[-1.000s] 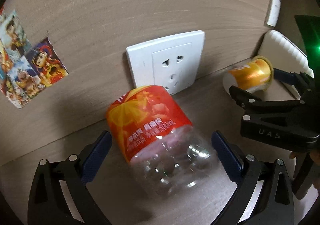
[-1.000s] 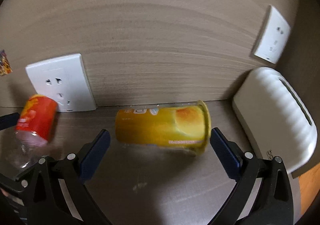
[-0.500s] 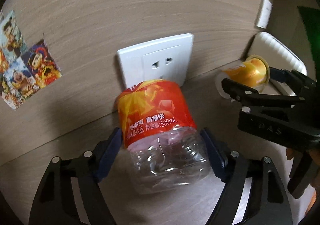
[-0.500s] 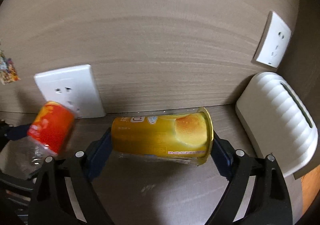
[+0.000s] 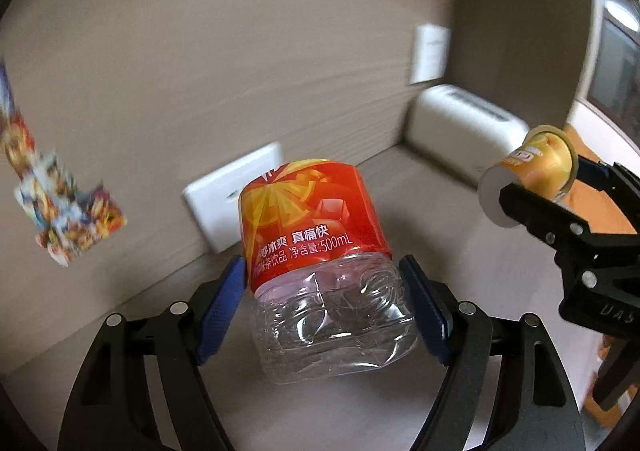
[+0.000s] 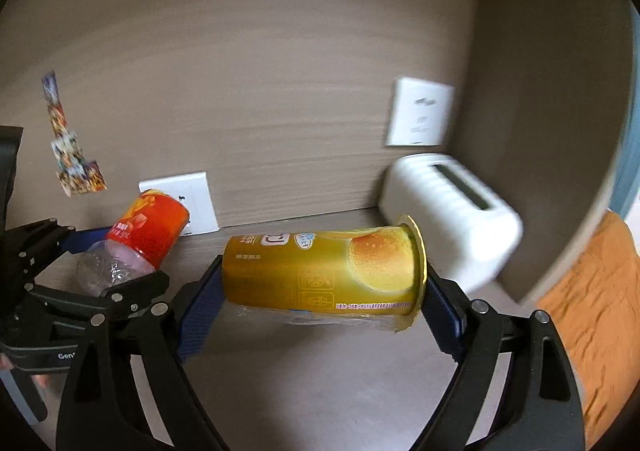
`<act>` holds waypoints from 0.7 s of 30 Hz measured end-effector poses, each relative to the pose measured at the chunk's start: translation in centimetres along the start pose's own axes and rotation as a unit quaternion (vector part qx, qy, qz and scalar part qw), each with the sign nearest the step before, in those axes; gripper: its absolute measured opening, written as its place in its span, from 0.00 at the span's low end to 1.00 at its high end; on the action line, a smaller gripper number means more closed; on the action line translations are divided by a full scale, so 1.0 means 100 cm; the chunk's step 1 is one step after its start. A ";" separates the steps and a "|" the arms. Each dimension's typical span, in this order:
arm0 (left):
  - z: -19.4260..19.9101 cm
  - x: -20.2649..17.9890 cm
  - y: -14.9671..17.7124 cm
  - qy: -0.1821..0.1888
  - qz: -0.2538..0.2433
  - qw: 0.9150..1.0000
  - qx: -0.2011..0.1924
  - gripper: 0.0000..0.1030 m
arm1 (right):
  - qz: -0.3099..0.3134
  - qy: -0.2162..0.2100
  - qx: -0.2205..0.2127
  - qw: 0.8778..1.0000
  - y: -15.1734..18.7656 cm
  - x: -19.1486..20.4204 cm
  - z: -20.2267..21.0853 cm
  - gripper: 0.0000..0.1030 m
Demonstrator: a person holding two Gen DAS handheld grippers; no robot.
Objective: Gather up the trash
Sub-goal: 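Carry the bottle and can over the white bin and open both tools to drop them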
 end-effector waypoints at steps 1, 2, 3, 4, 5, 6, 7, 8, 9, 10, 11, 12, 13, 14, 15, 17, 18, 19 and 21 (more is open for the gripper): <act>0.008 -0.016 -0.003 0.010 -0.014 1.000 -0.005 0.73 | -0.006 0.007 -0.005 1.000 0.002 -0.009 0.013 0.85; 0.012 -0.026 -0.003 0.016 -0.022 1.000 -0.008 0.73 | -0.011 0.015 -0.009 1.000 0.005 -0.019 0.027 0.85; 0.017 -0.039 -0.004 0.023 -0.033 0.999 -0.012 0.73 | -0.016 0.022 -0.012 1.000 0.006 -0.025 0.038 0.85; 0.023 -0.056 -0.005 0.033 -0.045 0.998 -0.016 0.73 | -0.022 0.032 -0.015 0.999 0.010 -0.037 0.051 0.85; 0.025 -0.070 -0.008 0.042 -0.052 0.998 -0.017 0.73 | -0.029 0.040 -0.017 0.999 0.014 -0.049 0.063 0.85; 0.027 -0.083 -0.009 0.052 -0.059 0.997 -0.018 0.73 | -0.035 0.049 -0.018 0.998 0.018 -0.062 0.073 0.85; 0.031 -0.102 -0.008 0.065 -0.071 0.995 -0.020 0.73 | -0.040 0.057 -0.019 0.997 0.022 -0.072 0.080 0.85; 0.033 -0.113 -0.007 0.072 -0.078 0.994 -0.020 0.73 | -0.044 0.065 -0.020 0.997 0.028 -0.081 0.090 0.85; 0.036 -0.130 -0.004 0.083 -0.089 0.992 -0.019 0.73 | -0.047 0.075 -0.021 0.996 0.033 -0.093 0.101 0.85; 0.039 -0.146 -0.001 0.094 -0.099 0.990 -0.019 0.73 | -0.051 0.086 -0.021 0.995 0.039 -0.105 0.108 0.85; 0.031 -0.165 -0.005 0.102 -0.106 0.989 -0.018 0.73 | -0.054 0.094 -0.021 0.994 0.044 -0.114 0.116 0.85; 0.029 -0.180 -0.003 0.111 -0.113 0.987 -0.016 0.73 | -0.057 0.105 -0.021 0.993 0.052 -0.127 0.128 0.85; 0.031 -0.199 0.002 0.123 -0.124 0.985 -0.013 0.73 | -0.058 0.113 -0.021 0.992 0.060 -0.137 0.136 0.85; 0.028 -0.212 0.005 0.129 -0.131 0.983 -0.011 0.73 | -0.060 0.119 -0.019 0.991 0.066 -0.147 0.144 0.85; 0.026 -0.227 0.010 0.136 -0.142 0.980 -0.007 0.73 | -0.062 0.129 -0.017 0.990 0.076 -0.159 0.154 0.85; 0.025 -0.257 0.021 0.150 -0.161 0.975 0.001 0.73 | -0.067 0.141 -0.011 0.988 0.094 -0.175 0.167 0.85; 0.021 -0.272 0.026 0.158 -0.169 0.973 0.006 0.73 | -0.070 0.147 -0.005 0.987 0.106 -0.185 0.175 0.85; 0.019 -0.284 0.032 0.164 -0.178 0.970 0.011 0.73 | -0.072 0.152 0.000 0.986 0.116 -0.193 0.179 0.85; 0.013 -0.311 0.048 0.181 -0.194 0.964 0.024 0.73 | -0.076 0.158 0.014 0.984 0.141 -0.207 0.187 0.85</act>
Point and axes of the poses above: each gripper's, at about its wrist camera, not at the fingertips, and z roughly against the way its jaws point, x to its left, y to its underside, the point moved 6 cm from there along -z, roughly the way its jaws point, and after that the axes turned 11 degrees about y, right-handed, at the moved point
